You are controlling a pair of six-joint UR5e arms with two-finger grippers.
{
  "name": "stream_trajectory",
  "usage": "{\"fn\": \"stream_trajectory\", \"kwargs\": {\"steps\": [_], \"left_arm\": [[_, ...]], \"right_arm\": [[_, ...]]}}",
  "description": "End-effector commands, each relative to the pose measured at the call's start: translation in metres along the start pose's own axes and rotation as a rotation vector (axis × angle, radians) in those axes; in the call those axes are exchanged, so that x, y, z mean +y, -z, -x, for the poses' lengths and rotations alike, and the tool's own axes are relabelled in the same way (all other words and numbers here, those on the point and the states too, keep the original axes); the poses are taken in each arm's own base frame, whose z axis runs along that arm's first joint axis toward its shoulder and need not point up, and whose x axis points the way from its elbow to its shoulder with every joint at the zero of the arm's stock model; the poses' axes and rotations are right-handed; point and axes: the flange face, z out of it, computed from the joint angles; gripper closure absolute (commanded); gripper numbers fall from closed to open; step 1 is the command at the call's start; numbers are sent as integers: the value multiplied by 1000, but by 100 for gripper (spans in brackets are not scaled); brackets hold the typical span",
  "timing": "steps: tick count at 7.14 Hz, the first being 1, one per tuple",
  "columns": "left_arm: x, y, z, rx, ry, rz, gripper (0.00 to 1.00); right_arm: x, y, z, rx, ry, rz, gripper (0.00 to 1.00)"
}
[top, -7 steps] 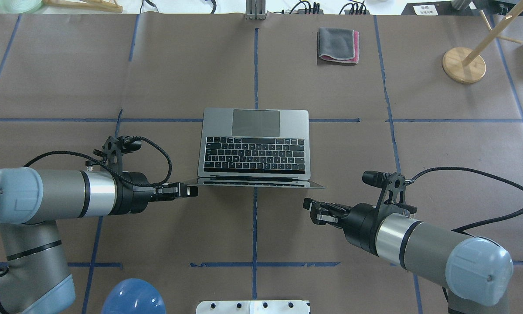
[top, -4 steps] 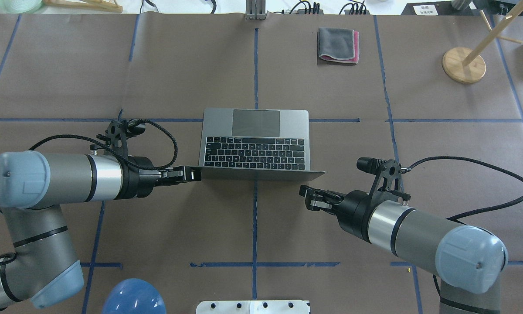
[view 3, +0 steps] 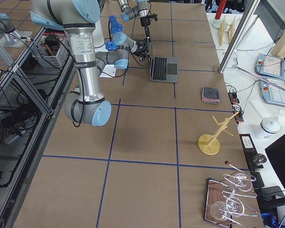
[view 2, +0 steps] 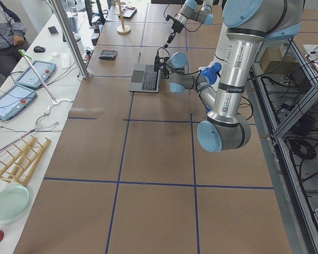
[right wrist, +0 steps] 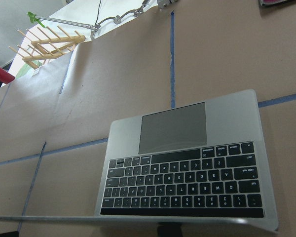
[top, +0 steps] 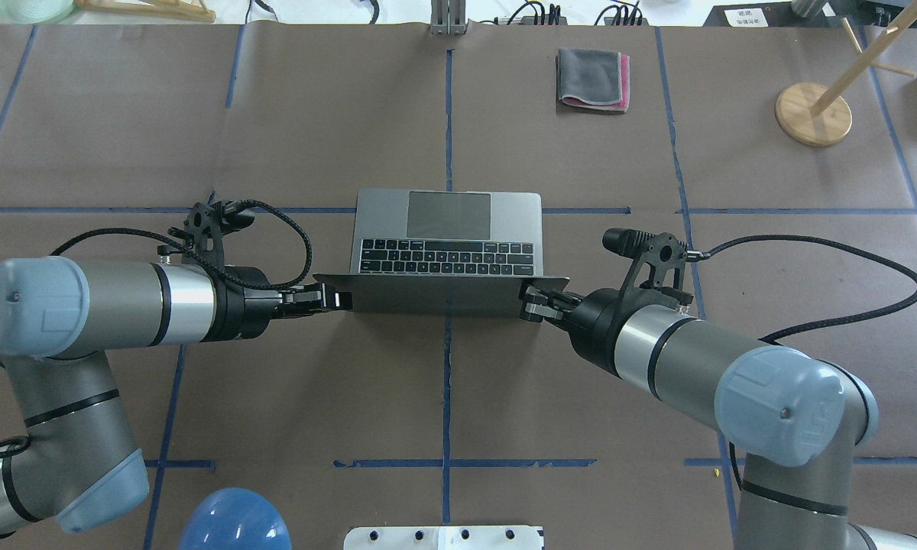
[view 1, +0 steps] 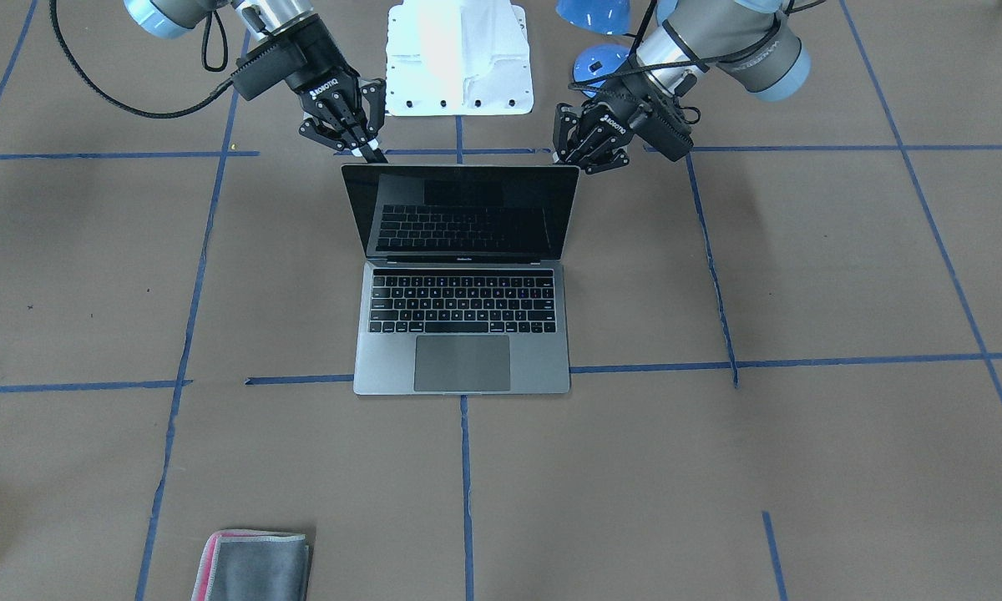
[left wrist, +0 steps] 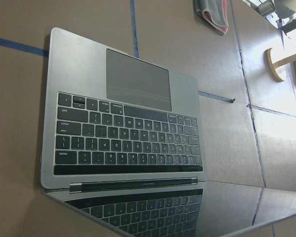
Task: Close laptop
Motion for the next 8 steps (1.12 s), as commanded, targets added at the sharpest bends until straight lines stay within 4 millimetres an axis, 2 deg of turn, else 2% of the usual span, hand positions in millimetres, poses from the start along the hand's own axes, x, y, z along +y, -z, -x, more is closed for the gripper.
{"fn": "stream_trajectory", "kwargs": {"steps": [1, 3, 4, 5, 7, 8], "left_arm": [[-8, -1, 4, -25, 2, -12, 100], [-14, -6, 2, -27, 5, -18, 100], [-19, -14, -2, -48, 10, -19, 100], [-32, -21, -9, -81, 20, -33, 100], [-44, -31, -4, -106, 28, -45, 100], [-55, -47, -1, -124, 34, -52, 100]], "right_arm": [[-15, -7, -3, 28, -5, -11, 99], [-18, -26, -12, 65, 0, -15, 99], [-22, -41, -6, 67, -4, -3, 99], [-29, -51, -9, 81, -9, 12, 99], [-41, -70, -17, 111, -13, 18, 99], [-46, -89, -13, 125, -16, 23, 99]]}}
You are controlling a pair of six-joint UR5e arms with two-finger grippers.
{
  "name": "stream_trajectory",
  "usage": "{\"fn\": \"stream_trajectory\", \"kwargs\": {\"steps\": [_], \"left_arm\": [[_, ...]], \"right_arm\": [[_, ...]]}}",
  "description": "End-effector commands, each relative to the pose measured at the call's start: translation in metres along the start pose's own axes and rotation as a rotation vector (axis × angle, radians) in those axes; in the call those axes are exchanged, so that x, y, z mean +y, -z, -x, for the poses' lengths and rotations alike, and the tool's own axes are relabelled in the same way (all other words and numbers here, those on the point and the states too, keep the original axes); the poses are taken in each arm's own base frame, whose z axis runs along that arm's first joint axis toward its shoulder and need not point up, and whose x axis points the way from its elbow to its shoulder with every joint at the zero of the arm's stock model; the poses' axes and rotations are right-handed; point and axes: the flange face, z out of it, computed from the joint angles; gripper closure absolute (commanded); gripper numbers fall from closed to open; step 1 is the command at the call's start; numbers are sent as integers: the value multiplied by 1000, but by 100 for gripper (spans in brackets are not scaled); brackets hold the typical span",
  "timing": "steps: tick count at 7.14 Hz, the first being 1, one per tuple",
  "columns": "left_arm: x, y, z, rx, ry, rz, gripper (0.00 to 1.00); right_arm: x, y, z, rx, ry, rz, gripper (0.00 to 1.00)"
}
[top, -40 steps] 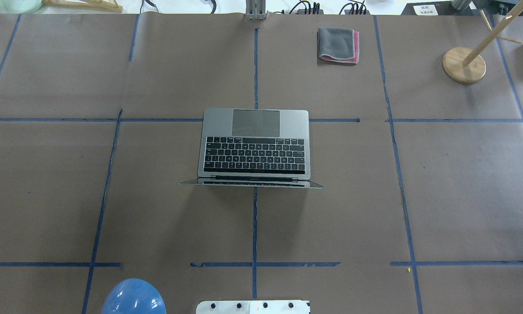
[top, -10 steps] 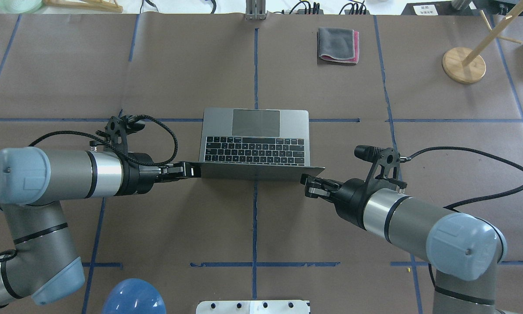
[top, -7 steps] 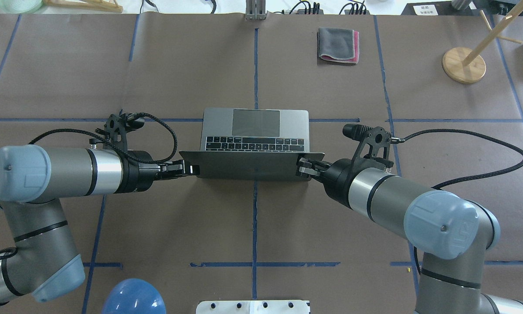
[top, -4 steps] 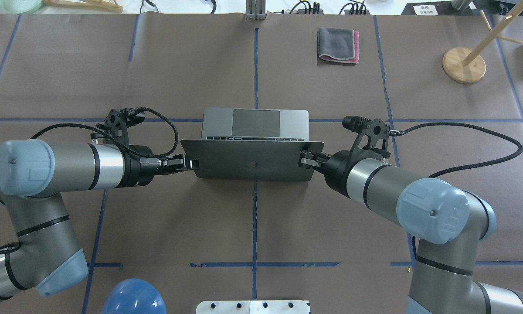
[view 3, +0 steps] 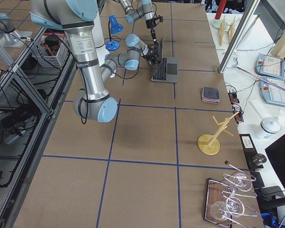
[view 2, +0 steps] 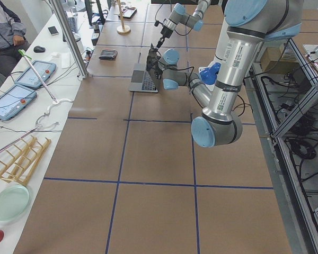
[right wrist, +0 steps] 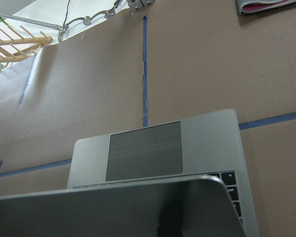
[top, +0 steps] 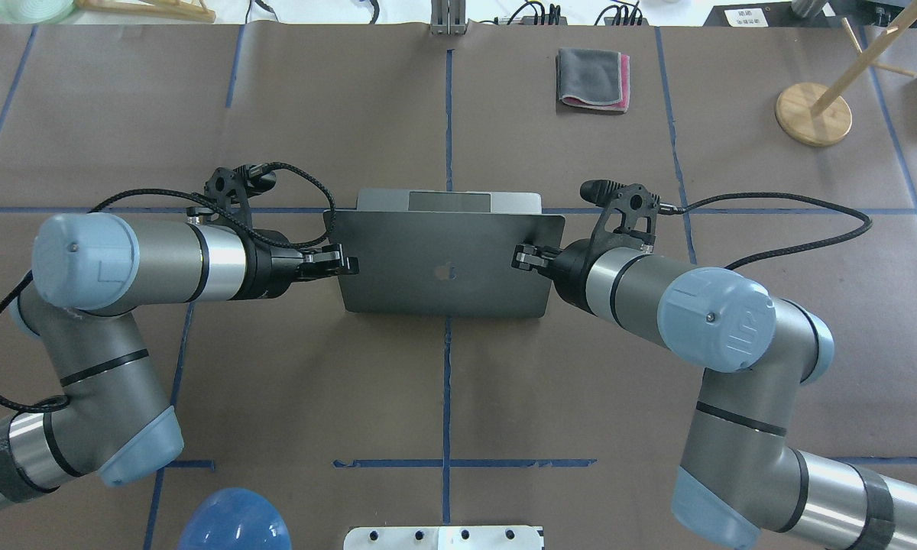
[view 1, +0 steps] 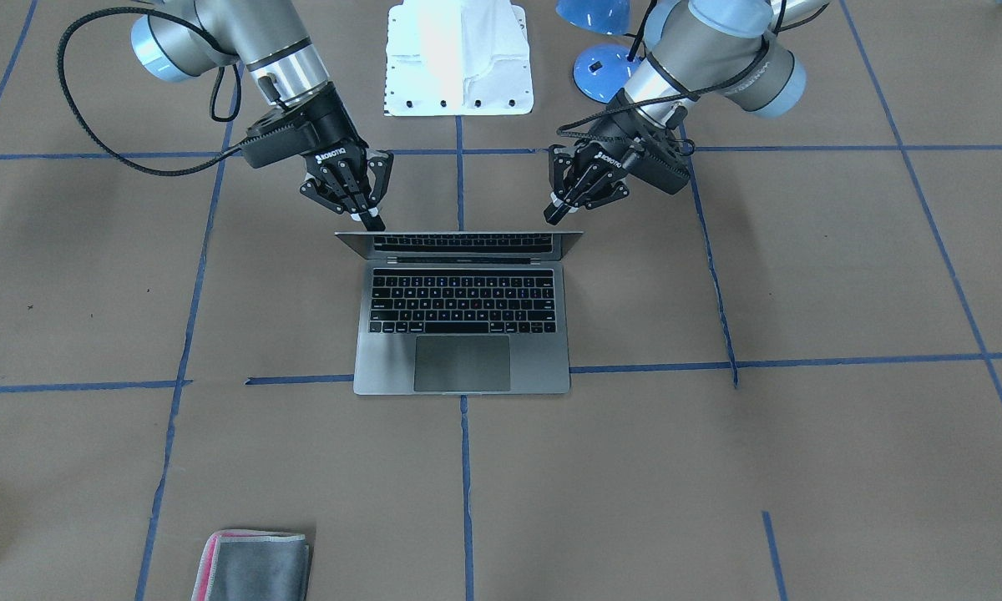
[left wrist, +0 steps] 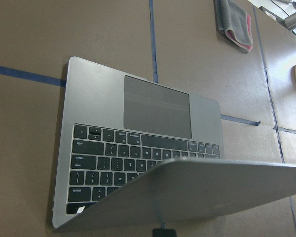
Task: Close laptop
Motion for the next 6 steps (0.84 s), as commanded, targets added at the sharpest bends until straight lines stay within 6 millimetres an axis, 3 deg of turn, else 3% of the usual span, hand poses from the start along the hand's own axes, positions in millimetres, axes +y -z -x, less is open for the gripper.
{"fn": "stream_trajectory", "kwargs": {"steps": [1, 6], "left_arm": [[-16, -29, 5, -41, 11, -11, 100], [-30, -71, 26, -117, -2, -8, 100]], "right_arm": [[-10, -26, 1, 29, -5, 9, 99], [-6, -63, -13, 98, 1, 14, 99]]}}
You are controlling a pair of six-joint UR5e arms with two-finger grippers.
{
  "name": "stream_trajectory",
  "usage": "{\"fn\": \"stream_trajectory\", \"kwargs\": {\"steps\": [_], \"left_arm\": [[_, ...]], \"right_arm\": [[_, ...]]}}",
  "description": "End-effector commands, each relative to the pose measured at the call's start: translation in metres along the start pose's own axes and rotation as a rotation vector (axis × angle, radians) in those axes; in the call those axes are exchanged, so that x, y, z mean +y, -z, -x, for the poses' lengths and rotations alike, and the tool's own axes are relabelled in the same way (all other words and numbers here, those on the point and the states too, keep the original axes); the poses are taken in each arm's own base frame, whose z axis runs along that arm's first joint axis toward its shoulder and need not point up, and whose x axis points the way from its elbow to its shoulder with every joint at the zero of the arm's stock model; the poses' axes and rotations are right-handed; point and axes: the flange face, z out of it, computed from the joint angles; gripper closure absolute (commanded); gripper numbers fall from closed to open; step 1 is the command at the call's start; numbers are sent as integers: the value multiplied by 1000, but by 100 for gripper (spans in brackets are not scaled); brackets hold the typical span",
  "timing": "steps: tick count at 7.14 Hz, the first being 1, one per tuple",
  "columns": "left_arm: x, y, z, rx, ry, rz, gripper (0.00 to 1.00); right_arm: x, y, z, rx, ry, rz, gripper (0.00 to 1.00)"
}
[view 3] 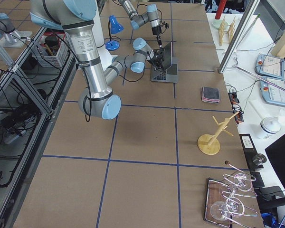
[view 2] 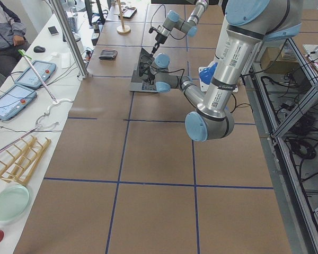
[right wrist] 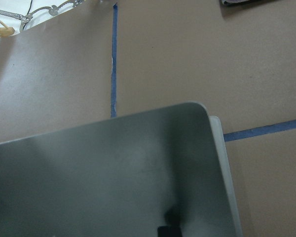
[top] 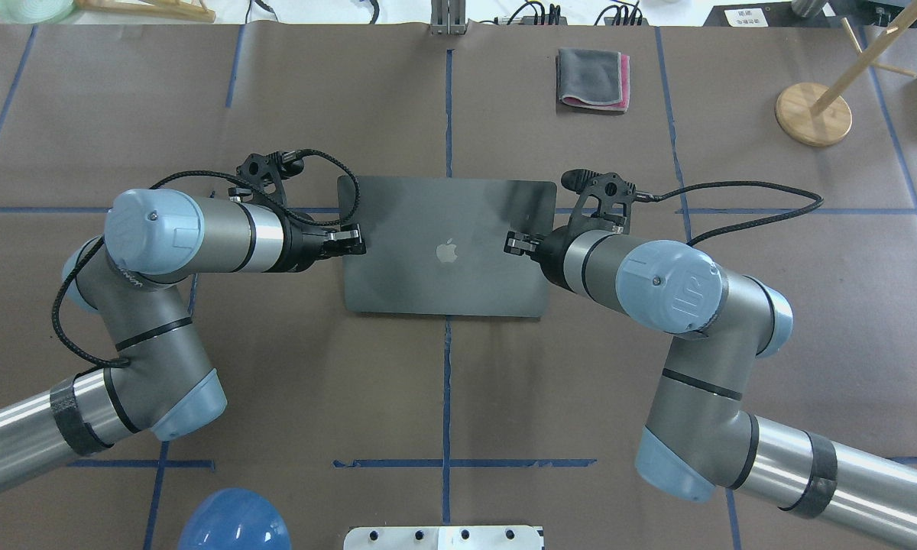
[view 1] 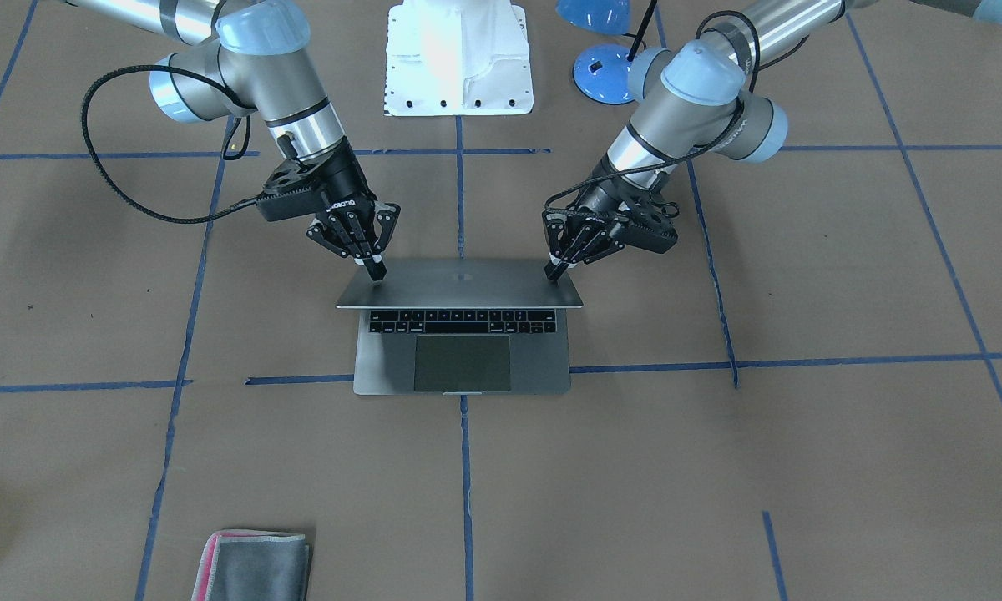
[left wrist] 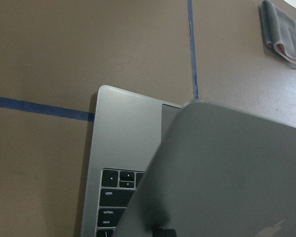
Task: Close laptop
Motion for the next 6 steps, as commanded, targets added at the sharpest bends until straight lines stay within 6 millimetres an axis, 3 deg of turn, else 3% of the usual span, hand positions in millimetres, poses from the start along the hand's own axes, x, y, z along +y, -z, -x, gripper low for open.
{"fn": "stream_trajectory", "kwargs": {"steps": [1, 2, 3, 4, 5, 6], "left_arm": [[-5, -24, 7, -37, -6, 5, 100], [-8, -45, 14, -71, -6, 12, 100], [-8, -60, 22, -97, -11, 20, 100], [-9, -63, 25, -103, -25, 20, 100], [-12, -57, 18, -88, -28, 21, 93], [-30, -45, 17, -70, -11, 85, 1]], "right_arm": [[4, -29, -5, 47, 4, 9, 99], [7, -48, -4, 72, 8, 17, 99], [12, -71, -15, 118, 16, 25, 98], [15, -78, -16, 126, 16, 52, 97], [8, -71, -11, 102, -3, 143, 85], [-4, -68, -16, 101, -22, 191, 8]]}}
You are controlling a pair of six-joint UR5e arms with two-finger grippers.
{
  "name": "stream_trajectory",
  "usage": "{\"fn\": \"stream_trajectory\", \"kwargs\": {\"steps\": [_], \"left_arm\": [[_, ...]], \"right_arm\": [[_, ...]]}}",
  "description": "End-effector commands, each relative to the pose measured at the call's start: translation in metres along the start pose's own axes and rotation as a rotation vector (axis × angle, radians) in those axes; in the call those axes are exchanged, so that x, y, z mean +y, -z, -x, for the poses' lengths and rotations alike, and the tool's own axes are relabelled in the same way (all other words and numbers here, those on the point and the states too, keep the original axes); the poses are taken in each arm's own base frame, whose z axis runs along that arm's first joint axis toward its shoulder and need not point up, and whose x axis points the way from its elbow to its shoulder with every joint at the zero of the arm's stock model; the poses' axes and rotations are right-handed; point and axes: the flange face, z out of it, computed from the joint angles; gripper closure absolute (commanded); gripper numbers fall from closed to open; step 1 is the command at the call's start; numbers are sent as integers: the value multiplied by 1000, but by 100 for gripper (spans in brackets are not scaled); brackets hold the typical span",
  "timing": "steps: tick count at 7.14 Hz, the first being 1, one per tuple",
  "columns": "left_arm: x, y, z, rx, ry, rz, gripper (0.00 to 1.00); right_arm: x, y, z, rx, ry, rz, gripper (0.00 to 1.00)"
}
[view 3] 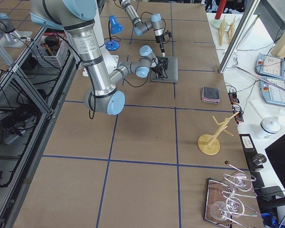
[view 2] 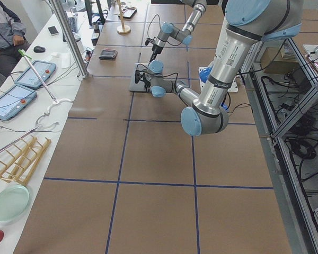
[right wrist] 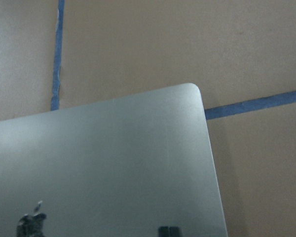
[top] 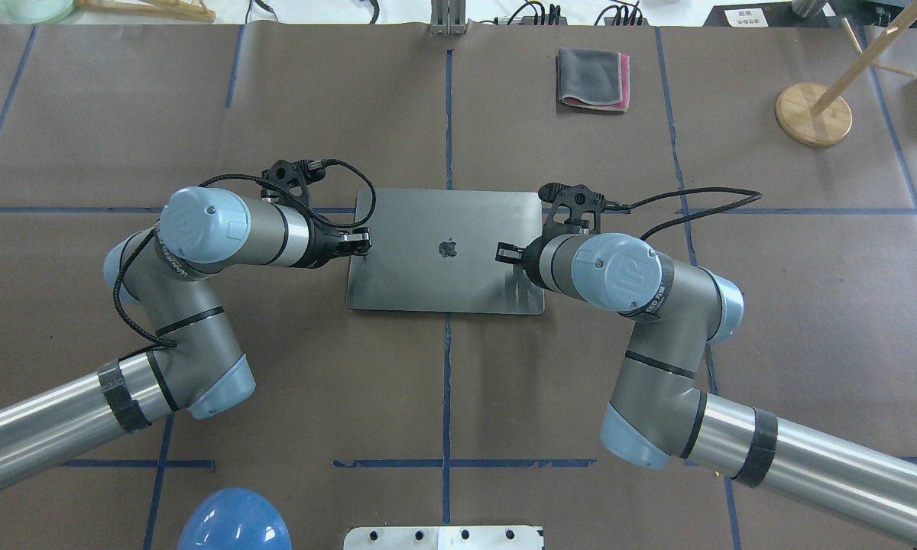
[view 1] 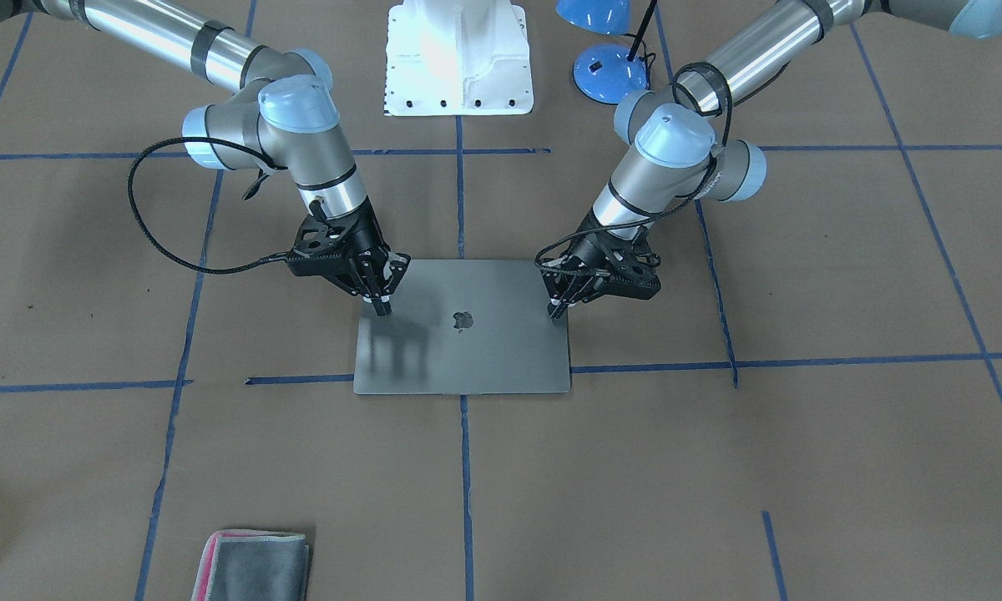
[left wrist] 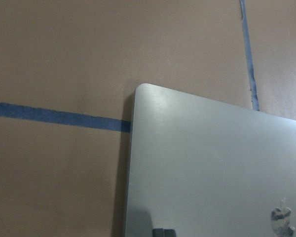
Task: Close laptop
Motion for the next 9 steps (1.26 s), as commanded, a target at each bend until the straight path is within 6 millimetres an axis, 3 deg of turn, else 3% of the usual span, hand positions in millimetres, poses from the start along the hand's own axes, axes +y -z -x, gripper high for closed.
{"fn": "stream_trajectory", "kwargs": {"steps": [1, 3, 4, 6, 7, 9], "left_arm": [[-25, 20, 3, 28, 23, 108, 0], [-44, 38, 15, 3, 65, 190, 0], [-63, 60, 30, -35, 108, 222, 0], [-53, 112, 62, -90, 39, 230, 0], [-43, 143, 102, -160, -16, 244, 1], [-36, 207, 202, -330, -205, 311, 1]], "right_arm": [[-16, 5, -5, 29, -16, 81, 1], [-36, 44, -3, 75, -6, 168, 1], [-40, 56, -4, 116, 33, 176, 1], [-53, 82, -16, 225, 192, 209, 1], [-67, 93, -39, 248, 250, 239, 1], [-86, 115, -100, 231, 326, 327, 1]]}}
